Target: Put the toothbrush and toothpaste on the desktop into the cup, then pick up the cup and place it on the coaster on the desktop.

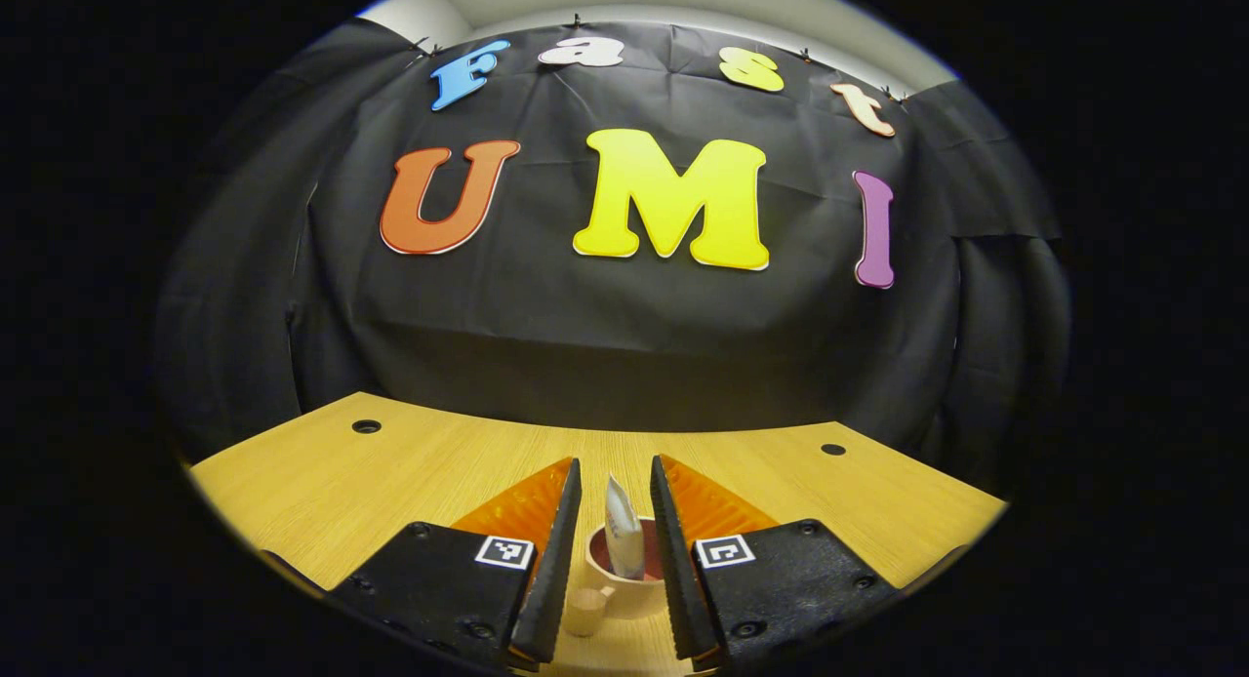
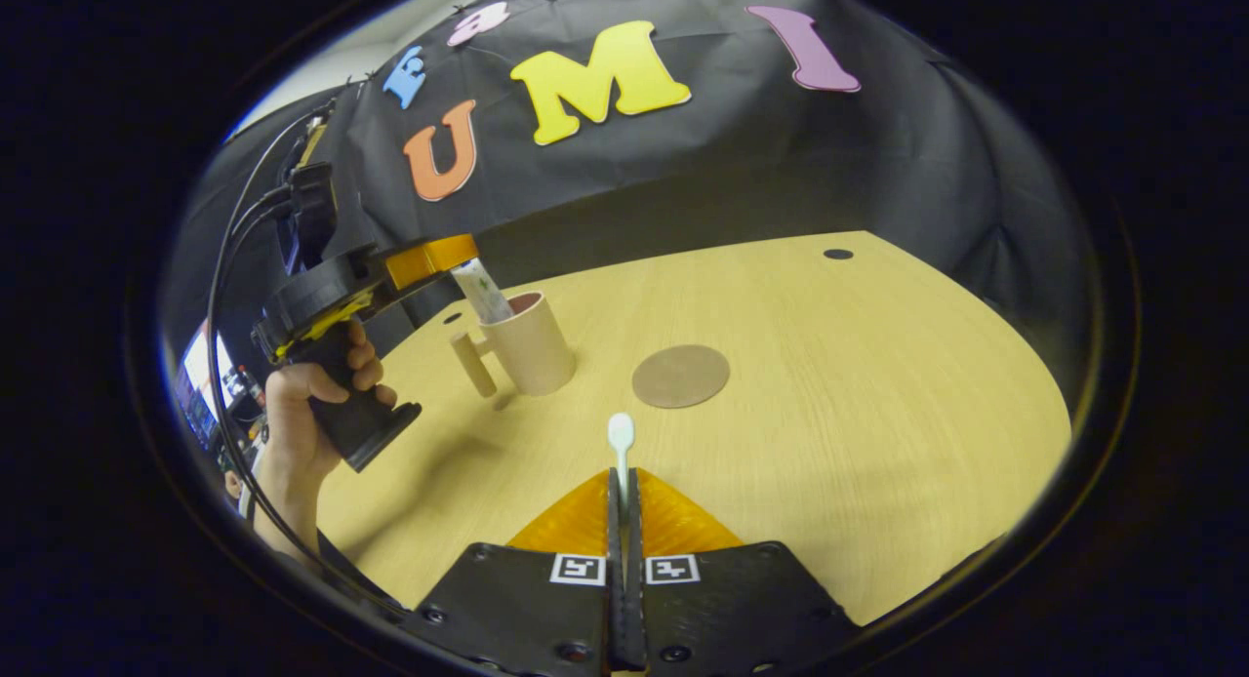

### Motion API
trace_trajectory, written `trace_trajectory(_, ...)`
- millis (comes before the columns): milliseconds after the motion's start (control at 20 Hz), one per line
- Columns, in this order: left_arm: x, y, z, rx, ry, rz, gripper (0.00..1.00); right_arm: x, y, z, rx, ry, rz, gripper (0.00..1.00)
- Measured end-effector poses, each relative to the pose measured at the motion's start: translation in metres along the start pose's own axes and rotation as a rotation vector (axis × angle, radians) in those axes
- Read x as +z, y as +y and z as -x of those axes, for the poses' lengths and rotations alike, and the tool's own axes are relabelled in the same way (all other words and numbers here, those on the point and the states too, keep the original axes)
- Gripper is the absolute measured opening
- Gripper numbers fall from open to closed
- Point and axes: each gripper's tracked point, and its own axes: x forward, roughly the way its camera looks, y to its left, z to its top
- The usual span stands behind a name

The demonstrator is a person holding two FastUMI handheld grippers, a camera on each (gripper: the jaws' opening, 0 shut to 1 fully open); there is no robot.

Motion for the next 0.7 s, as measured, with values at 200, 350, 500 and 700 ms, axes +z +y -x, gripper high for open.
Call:
trace_trajectory(200,0.008,-0.001,0.011,-0.012,-0.007,-0.028,0.67,0.016,0.012,0.001,0.027,-0.036,0.037,0.0)
trace_trajectory(350,0.023,0.004,0.023,-0.015,-0.051,-0.032,0.98,0.04,0.028,0.006,0.066,-0.083,0.081,0.0)
trace_trajectory(500,0.033,0.019,0.038,0.009,-0.078,-0.042,0.98,0.063,0.048,-0.002,0.107,-0.115,0.127,0.0)
trace_trajectory(700,0.037,0.045,0.058,0.048,-0.088,-0.048,0.98,0.084,0.073,-0.012,0.151,-0.148,0.181,0.0)
